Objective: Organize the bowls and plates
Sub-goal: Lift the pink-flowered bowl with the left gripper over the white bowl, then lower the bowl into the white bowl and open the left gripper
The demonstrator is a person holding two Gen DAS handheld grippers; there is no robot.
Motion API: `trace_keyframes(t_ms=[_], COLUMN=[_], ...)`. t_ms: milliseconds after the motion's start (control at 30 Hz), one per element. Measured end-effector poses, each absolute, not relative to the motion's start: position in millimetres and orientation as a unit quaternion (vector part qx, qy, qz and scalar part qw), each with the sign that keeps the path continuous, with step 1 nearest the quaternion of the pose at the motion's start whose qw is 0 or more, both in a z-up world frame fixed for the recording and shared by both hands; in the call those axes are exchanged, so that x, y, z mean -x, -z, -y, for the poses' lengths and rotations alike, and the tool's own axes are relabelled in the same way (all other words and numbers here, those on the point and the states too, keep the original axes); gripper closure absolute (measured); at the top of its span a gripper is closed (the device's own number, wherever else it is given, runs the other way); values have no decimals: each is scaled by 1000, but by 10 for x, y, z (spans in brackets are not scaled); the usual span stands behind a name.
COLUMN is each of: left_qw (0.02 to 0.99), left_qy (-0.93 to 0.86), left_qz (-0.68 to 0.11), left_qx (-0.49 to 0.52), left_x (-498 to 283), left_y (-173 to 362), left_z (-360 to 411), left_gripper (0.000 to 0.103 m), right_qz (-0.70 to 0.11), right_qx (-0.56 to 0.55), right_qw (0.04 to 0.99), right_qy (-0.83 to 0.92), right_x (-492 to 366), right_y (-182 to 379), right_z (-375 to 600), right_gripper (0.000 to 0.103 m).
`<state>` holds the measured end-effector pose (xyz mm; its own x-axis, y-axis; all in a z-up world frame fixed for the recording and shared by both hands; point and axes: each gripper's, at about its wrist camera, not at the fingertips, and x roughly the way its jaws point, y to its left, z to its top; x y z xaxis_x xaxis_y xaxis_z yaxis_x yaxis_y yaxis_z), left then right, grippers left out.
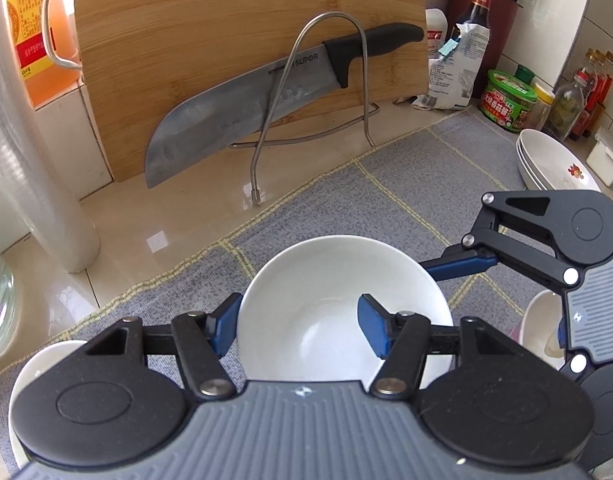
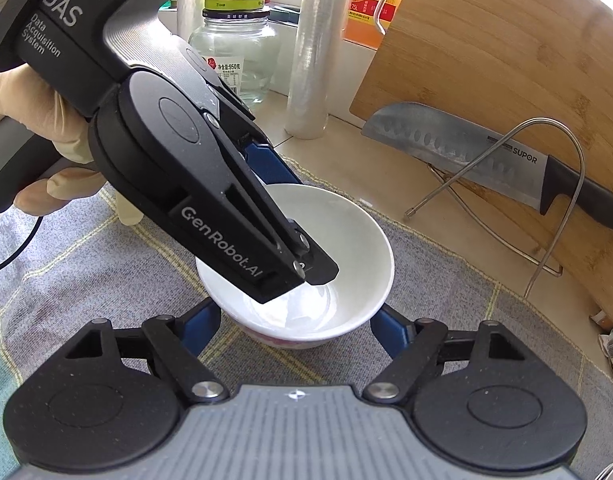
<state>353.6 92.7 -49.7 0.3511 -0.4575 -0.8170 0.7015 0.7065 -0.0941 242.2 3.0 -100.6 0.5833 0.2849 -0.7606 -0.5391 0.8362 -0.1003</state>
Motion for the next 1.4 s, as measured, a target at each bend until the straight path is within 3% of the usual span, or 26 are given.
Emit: trace_keyframes(t_ms=[967, 1400], left_qw=[811, 799], left_qy=[391, 418], left_qz=[-406, -399], left_qx=[-158, -167], left_x=[-2780, -2398], left_y=[-151, -176], left_z=[-761, -475], left_gripper=[42, 42], right_qz=[-366, -375], right_qx=[165, 153], right_qw=[888, 893], right_qy=[-223, -197], right_x=[-1613, -1166], right_y=[529, 479], right_z=[109, 300], right_gripper=[18, 18])
